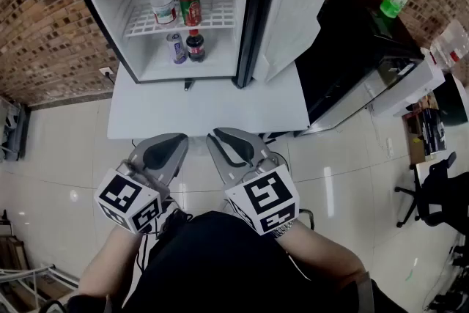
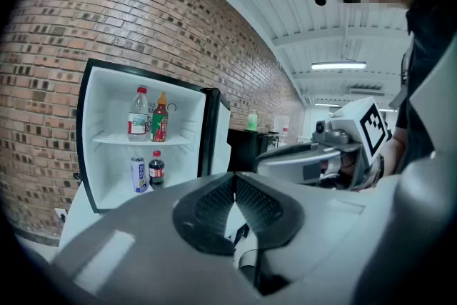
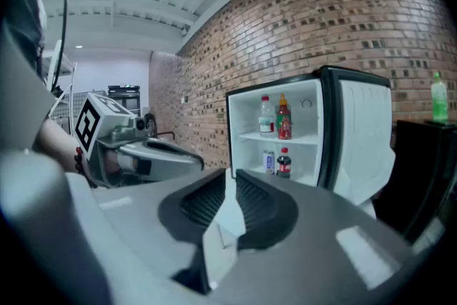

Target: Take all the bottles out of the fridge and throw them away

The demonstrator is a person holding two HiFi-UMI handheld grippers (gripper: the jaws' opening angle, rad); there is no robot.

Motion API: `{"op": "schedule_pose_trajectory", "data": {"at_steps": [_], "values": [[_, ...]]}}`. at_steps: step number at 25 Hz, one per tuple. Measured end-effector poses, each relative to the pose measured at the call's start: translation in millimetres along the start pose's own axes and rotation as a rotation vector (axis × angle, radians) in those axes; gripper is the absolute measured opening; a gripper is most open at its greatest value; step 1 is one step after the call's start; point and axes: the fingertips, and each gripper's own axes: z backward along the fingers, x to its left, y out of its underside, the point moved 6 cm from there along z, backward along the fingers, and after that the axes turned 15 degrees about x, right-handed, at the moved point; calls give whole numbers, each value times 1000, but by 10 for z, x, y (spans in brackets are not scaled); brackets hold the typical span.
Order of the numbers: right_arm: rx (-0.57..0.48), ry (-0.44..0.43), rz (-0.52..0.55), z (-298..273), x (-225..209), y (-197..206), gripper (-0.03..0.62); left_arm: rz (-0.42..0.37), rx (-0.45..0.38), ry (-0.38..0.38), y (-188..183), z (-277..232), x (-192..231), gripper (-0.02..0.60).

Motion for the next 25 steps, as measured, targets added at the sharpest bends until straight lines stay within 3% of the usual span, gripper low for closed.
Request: {"op": "schedule_pose_trajectory", "data": {"at_steps": [6,12,25], "values": [[28,-22,-13,-24,-75,27,72,10,22,-4,-7,-62,-43,3],[15,6,-16,-293,-237,-250,131,-3,24,-18,-81,-21,221,3],[46,223,-14,-1269,-902,-1188,224,-33,-6,49,-393,-77,1195,3]]}}
